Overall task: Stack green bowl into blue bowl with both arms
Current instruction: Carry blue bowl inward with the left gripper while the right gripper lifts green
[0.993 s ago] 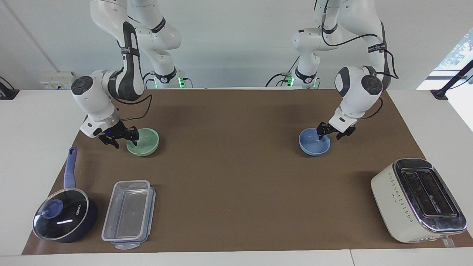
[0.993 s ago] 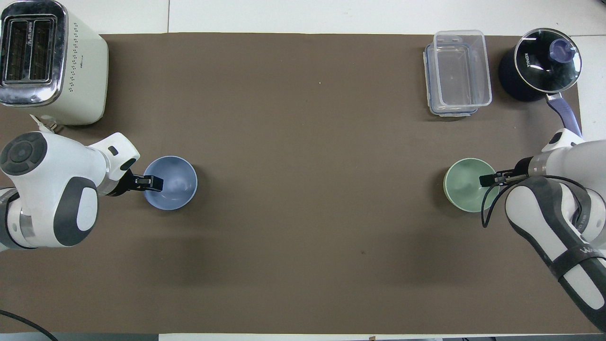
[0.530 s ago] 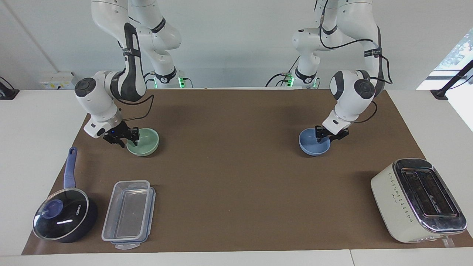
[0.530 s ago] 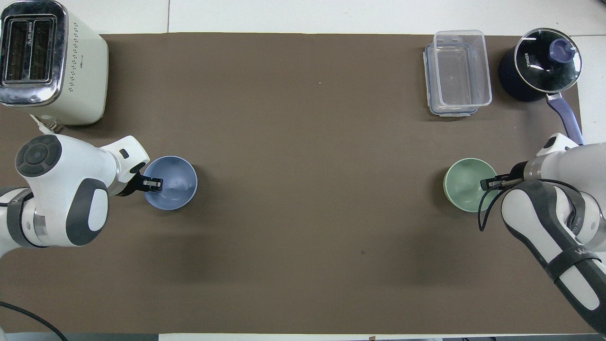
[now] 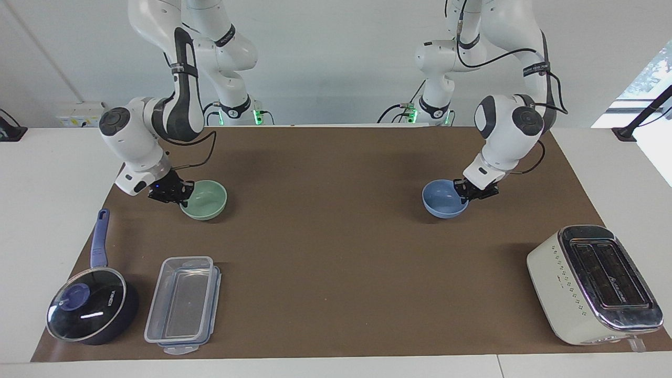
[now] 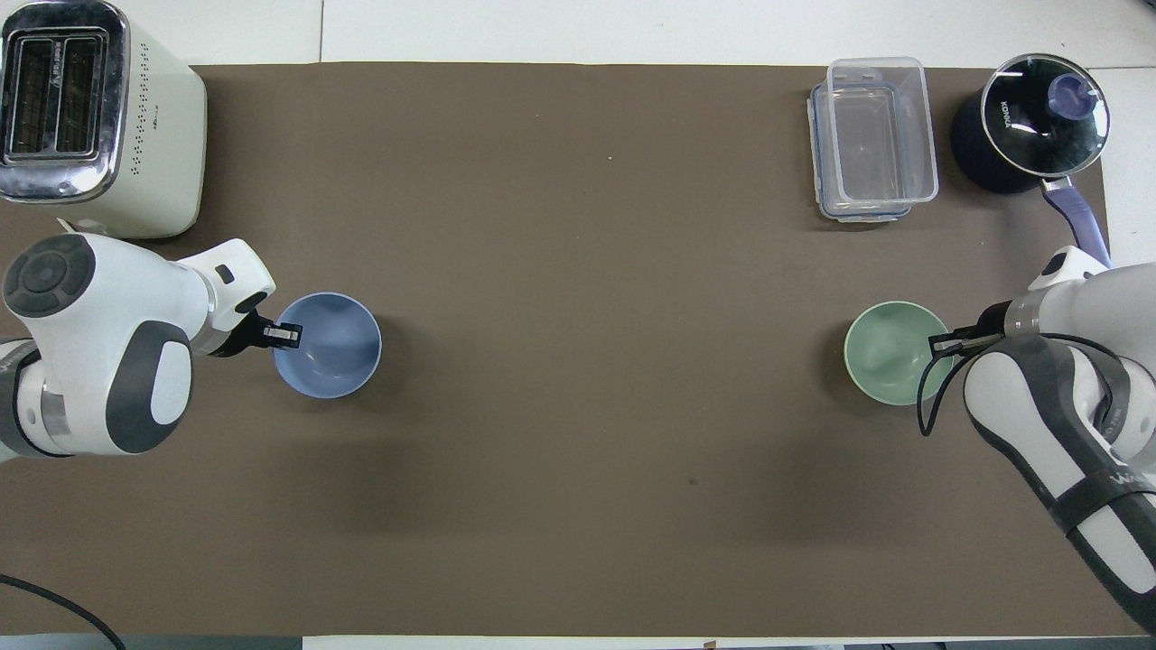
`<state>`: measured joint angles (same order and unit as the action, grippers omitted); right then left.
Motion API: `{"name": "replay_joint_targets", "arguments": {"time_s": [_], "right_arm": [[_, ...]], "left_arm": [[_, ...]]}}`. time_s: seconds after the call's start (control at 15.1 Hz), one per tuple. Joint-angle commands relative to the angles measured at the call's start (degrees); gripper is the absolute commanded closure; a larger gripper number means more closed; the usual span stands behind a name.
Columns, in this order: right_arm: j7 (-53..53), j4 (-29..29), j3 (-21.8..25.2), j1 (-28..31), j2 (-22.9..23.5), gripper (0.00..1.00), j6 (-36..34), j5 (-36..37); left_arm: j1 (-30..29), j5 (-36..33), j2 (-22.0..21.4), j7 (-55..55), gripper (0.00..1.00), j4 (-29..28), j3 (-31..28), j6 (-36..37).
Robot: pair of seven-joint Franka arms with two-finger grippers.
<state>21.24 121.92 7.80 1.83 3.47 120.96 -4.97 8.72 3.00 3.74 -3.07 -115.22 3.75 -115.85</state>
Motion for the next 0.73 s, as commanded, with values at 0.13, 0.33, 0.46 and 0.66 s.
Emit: {"name": "replay_joint_targets", "arguments": {"time_s": [0.13,0.33,0.46,0.66], "right_arm": [[1.5,-19.2,-0.2,0.4,0.6,1.00,-23.6,0.2],[-1.0,-21.4,-1.5,-0.6,-0.8,1.00,-26.7,0.2],[-5.3,-22.2,-2.4,-3.0,-1.4,1.00,-27.3,0.3],[-7.4,-22.9,-2.7,-3.4,-1.4,1.00,-27.6,0.2]], "left_arm": [[17.0,0.7,2.9,18.7,1.00,2.8,-0.3,-1.9],[24.1,0.8,6.2,24.9,1.00,1.0,-0.2,-8.3],[26.7,3.1,9.2,25.3,1.00,1.5,-0.2,-10.3],[26.9,3.9,12.8,25.1,1.00,3.1,-0.2,-11.1]]}}
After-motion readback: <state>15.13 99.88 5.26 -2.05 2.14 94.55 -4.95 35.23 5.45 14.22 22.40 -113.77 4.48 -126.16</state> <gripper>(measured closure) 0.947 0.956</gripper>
